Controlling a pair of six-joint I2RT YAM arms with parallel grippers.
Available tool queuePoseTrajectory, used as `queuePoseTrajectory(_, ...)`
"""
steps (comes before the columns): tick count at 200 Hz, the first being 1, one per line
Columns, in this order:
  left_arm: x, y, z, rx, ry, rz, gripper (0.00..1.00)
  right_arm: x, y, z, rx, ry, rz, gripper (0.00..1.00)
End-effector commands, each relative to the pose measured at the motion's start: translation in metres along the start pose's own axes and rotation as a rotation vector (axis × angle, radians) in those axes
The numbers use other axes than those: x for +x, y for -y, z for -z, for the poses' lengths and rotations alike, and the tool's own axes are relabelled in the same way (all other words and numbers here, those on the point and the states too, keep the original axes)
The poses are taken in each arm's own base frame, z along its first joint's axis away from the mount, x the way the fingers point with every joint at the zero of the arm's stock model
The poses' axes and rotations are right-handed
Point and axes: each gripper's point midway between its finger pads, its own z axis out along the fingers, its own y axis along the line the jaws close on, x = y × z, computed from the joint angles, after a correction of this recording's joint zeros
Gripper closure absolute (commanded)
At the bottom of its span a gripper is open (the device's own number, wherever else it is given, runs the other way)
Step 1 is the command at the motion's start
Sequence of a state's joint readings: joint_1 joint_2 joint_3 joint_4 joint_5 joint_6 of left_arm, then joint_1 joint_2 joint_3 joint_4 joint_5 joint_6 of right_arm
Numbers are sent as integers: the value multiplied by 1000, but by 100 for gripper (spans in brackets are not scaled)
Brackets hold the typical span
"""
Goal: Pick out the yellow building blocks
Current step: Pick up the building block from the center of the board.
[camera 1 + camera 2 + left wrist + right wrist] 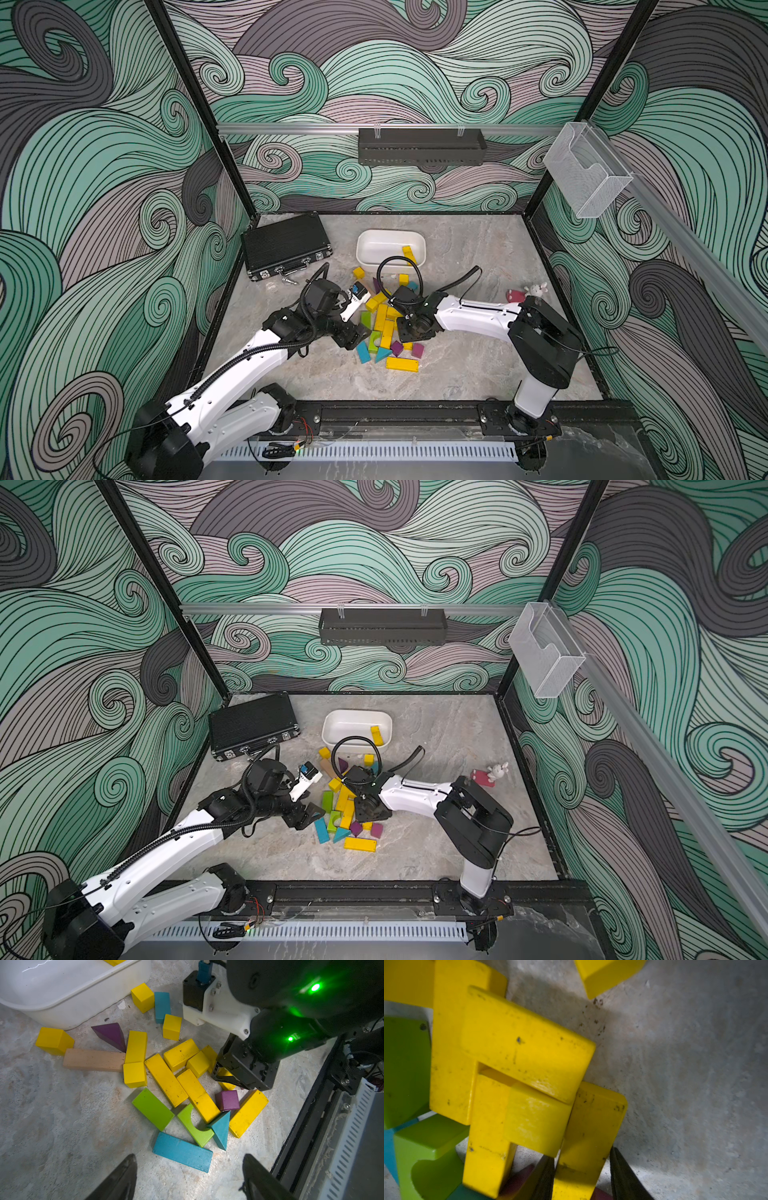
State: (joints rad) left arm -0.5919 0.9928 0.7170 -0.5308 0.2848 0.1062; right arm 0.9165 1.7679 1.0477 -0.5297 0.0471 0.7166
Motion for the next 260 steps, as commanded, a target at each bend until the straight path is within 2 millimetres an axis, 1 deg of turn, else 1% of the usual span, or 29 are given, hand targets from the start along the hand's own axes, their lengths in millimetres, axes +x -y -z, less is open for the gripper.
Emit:
queuePoseTrajectory(1, -1, 6, -3, 31, -8, -13, 21, 6, 11, -7, 49, -8, 8, 57)
queuePoseTrajectory(30, 1, 6, -4, 32, -15, -14, 21, 5, 13, -10, 54, -18, 11, 62)
queuePoseTrajectory(60, 1, 5, -6, 33, -21, -14, 21, 3, 14, -9, 53, -12, 18, 66)
queuePoseTrajectory(95, 1, 5, -7, 34, -26, -13, 21, 4, 22, -7, 63, -4, 3, 68)
queuePoseTrajectory(153, 2, 3, -7, 28, -35, -15, 21, -2, 28, 3, 43, 38, -36, 78)
queuePoseTrajectory(193, 3, 1, -5, 7, -25, -21, 21, -13, 28, 14, 35, 88, -33, 83)
queuePoseTrajectory(220, 1, 0, -3, -1, -17, -32, 21, -17, 28, 21, 28, 110, -29, 85)
queuePoseTrajectory(260, -2, 1, -1, 3, -5, -28, 21, -19, 28, 28, 27, 128, -29, 85)
